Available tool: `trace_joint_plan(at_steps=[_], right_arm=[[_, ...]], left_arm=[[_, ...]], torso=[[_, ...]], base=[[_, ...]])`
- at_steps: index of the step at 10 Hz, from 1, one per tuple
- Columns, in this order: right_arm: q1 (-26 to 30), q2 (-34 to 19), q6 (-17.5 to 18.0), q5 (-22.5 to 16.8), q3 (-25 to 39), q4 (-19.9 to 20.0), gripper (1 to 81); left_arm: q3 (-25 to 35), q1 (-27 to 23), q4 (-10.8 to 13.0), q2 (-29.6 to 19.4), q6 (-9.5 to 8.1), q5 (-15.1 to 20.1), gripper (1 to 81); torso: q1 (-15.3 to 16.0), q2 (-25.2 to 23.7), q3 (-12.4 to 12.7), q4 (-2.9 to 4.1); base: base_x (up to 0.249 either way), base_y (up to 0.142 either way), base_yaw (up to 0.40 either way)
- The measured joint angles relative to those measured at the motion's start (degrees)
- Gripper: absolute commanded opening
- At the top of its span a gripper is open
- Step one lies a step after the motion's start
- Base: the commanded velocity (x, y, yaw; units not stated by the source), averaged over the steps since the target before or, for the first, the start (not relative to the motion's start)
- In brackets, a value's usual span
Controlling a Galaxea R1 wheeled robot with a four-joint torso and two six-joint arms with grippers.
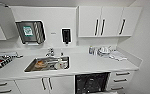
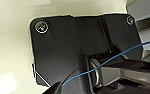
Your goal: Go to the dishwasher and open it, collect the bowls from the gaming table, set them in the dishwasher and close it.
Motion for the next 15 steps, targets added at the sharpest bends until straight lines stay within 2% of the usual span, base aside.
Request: trace_joint_plan(at_steps=[8, 15], right_arm=[[-0.1, 0.0, -0.3, 0.0, 0.0, 0.0, 81.1], [0.0, -0.2, -0.3, 0.2, 0.0, 0.2, 81.1]], left_arm=[[-0.1, -0.2, 0.0, 0.1, 0.00, -0.1, 81.1], [-1.4, -0.1, 0.0, 0.2, 0.00, -0.2, 81.1]], torso=[[0.0, 0.0, 0.0, 0.00], [-0.1, 0.0, 0.0, 0.00]], base=[[0.000, 0.000, 0.014], [0.000, 0.000, 0.343]])
